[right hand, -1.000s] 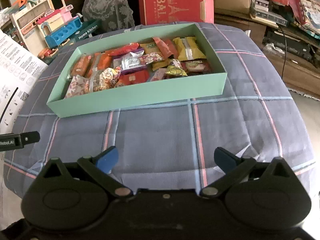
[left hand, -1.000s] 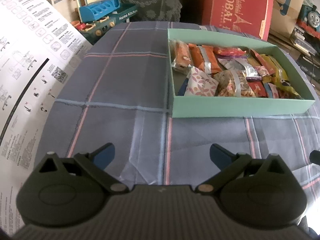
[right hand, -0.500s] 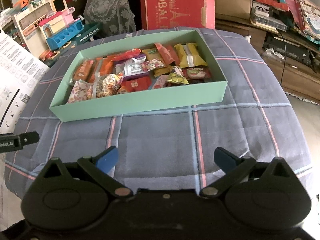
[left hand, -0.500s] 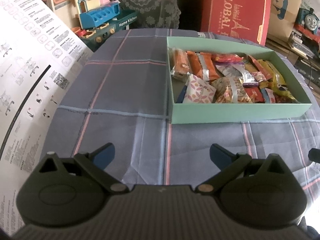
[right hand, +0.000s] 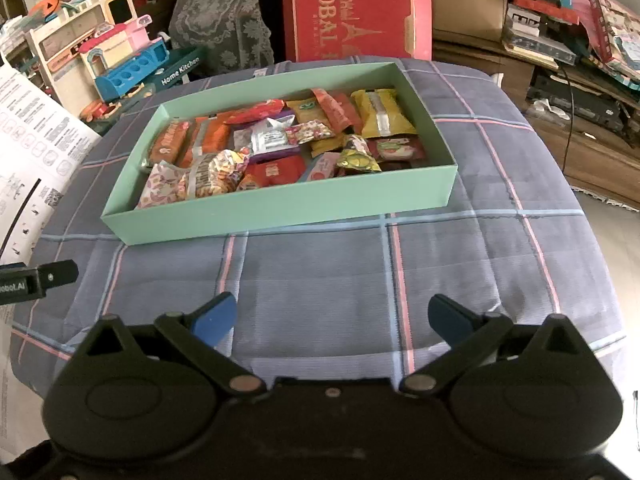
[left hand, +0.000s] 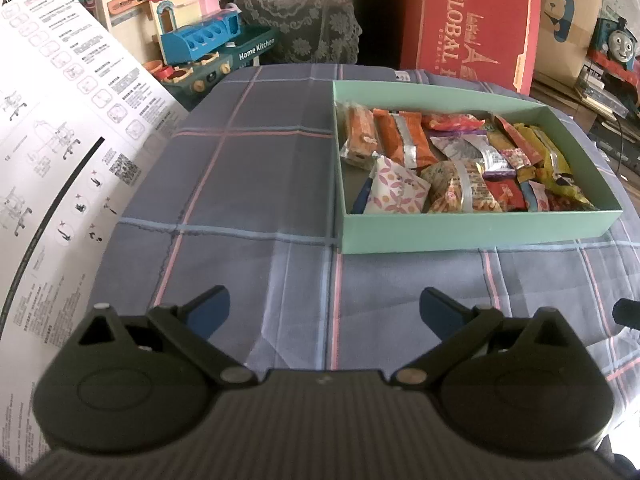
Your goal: Organize snacks
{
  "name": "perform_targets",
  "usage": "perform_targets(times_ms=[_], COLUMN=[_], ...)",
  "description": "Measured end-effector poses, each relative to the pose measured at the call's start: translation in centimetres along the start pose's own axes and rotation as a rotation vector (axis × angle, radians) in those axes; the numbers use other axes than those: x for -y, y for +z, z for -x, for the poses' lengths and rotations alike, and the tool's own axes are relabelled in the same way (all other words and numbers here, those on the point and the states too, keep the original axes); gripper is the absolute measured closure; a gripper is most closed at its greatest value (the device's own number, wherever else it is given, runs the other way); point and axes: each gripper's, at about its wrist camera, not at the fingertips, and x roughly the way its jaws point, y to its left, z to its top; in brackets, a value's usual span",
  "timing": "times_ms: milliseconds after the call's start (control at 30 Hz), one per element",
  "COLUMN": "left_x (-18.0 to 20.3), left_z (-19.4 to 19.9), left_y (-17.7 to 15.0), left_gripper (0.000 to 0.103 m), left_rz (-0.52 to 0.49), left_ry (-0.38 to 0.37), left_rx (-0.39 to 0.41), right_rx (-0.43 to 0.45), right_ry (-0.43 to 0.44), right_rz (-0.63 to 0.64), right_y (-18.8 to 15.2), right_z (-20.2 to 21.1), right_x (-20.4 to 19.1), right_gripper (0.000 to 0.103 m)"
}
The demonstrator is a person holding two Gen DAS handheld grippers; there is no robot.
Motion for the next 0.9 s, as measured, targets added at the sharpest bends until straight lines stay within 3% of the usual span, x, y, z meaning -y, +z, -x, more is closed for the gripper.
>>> perform_targets(times_ms=[900], left_x=[1.1], left_z=[0.3], left_y=[0.2], left_gripper=[0.0], left_rz=[-0.055], left_ry=[-0.019], left_rx=[0.013], right_rx=[0.025], right_ry=[-0.008], right_rz=[-0.005], right_y=[0.3], right_z=[0.0], right_x=[-0.2], right_gripper=[0.0])
